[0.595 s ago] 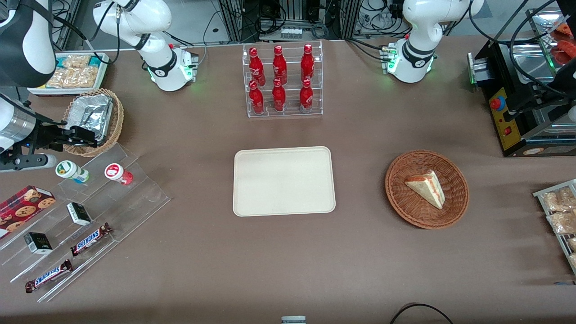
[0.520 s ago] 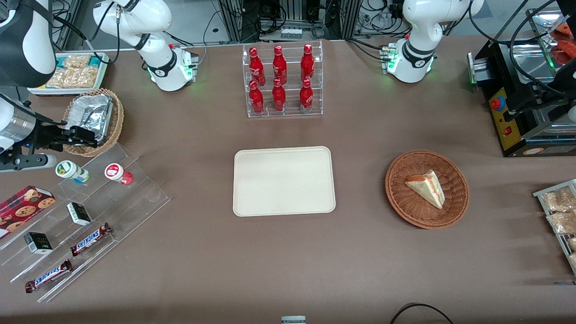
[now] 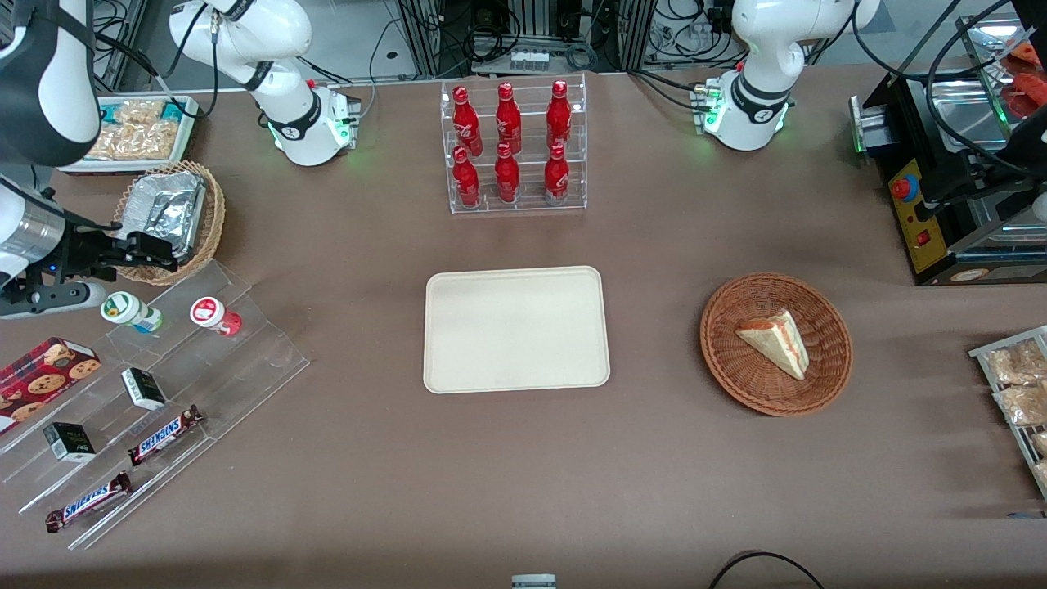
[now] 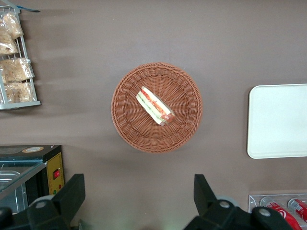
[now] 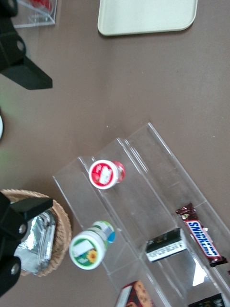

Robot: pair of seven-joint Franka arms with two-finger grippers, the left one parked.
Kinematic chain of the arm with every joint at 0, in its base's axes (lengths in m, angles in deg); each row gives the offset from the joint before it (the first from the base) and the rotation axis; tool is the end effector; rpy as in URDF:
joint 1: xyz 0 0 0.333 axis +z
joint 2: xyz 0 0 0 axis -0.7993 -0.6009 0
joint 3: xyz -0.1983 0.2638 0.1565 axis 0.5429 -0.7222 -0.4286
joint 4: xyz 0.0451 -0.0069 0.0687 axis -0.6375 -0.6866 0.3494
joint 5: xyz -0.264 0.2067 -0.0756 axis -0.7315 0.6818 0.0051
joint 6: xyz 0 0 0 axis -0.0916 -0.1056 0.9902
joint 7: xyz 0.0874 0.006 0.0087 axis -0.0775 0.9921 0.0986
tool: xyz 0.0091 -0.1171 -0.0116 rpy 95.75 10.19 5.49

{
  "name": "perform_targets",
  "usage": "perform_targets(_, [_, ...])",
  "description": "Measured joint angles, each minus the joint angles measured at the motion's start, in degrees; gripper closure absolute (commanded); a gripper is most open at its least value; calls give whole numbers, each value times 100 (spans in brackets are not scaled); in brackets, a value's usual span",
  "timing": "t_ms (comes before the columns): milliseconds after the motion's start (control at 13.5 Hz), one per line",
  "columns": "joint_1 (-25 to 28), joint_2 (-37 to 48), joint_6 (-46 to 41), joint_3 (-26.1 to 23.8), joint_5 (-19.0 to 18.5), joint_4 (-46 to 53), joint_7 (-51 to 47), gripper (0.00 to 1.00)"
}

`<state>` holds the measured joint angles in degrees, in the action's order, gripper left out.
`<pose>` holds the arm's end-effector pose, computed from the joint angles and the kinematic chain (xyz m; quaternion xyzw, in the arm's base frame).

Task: Place green gum on tray
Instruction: 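Move the right gripper down toward the green-and-white gum tub on the stand, then close the right gripper around the green-and-white gum tub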

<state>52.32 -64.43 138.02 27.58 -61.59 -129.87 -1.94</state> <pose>0.4942 -0.0484 0.5767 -0.9951 -0.0736 0.0650 0.0107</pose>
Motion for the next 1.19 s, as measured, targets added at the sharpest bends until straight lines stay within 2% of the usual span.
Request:
perform_targets(149, [-207,-107,420,81,1,-223,836,0])
perform_targets(372, [-651,-419,917,118,1,-361,2822,0])
perform_targets(595, [-972,-674,1297,128,1,-403,4322,0])
perform_targets(818, [-1167,-683,1635,129,1,-639,5000,0])
perform_targets(1189, [-1316,-517,2206,132,1,-1147,5146,0])
